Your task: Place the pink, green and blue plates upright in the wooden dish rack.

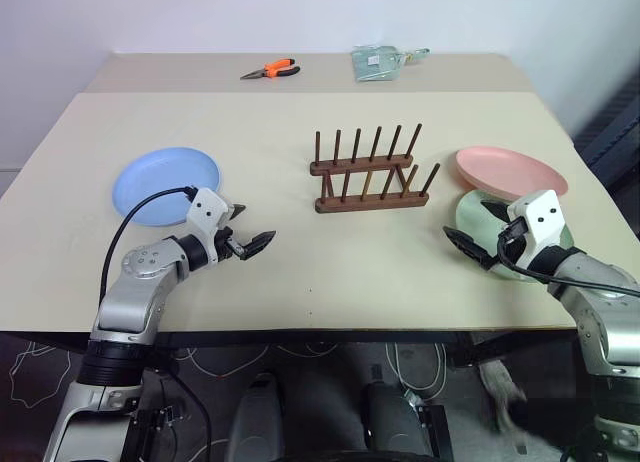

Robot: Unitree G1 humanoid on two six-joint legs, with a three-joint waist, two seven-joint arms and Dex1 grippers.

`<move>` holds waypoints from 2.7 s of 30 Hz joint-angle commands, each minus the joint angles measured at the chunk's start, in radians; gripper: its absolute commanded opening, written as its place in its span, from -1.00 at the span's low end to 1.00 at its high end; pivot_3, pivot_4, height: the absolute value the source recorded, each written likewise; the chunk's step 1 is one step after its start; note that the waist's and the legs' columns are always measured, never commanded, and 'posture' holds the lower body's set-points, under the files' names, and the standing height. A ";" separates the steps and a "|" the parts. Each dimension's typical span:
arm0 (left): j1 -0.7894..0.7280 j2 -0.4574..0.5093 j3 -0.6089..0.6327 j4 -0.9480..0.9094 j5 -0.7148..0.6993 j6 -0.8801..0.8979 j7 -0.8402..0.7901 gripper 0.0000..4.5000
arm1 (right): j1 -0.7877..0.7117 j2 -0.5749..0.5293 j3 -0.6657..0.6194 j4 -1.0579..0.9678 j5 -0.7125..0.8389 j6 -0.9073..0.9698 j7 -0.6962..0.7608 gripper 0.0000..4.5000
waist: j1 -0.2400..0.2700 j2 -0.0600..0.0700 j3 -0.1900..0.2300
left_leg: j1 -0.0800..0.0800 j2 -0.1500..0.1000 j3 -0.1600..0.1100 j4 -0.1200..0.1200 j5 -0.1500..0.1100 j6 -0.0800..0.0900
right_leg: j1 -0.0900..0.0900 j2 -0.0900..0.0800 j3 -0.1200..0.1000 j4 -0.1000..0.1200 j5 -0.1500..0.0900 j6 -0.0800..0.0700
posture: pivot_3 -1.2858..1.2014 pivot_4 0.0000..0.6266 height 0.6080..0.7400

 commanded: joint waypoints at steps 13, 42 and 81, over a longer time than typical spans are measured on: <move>-0.127 -0.030 -0.088 0.128 0.055 -0.059 -0.059 0.98 | -0.043 0.053 0.073 -0.071 0.014 0.023 -0.020 1.00 | 0.004 0.000 0.000 | 0.000 0.000 0.000 0.000 0.000 0.000 | 0.000 0.000 0.000 0.000 0.000 0.000 | 0.03 -0.52 1.00; -0.677 -0.369 -0.212 1.122 0.291 -0.540 -0.225 -0.65 | 0.252 0.135 0.062 -0.514 0.001 0.178 -0.235 1.00 | 0.023 -0.001 0.000 | -0.002 -0.001 -0.001 0.001 0.000 0.001 | -0.001 0.000 0.000 0.000 -0.001 0.001 | 0.03 -0.52 1.00; -0.030 0.065 -0.256 -0.110 0.087 0.144 -0.444 -0.87 | 0.187 0.068 0.249 -0.336 -0.136 0.246 -0.229 -1.00 | 0.012 -0.001 -0.001 | 0.000 0.000 -0.001 0.002 0.000 0.001 | 0.002 0.000 0.000 0.001 -0.002 -0.002 | 0.03 -0.52 1.00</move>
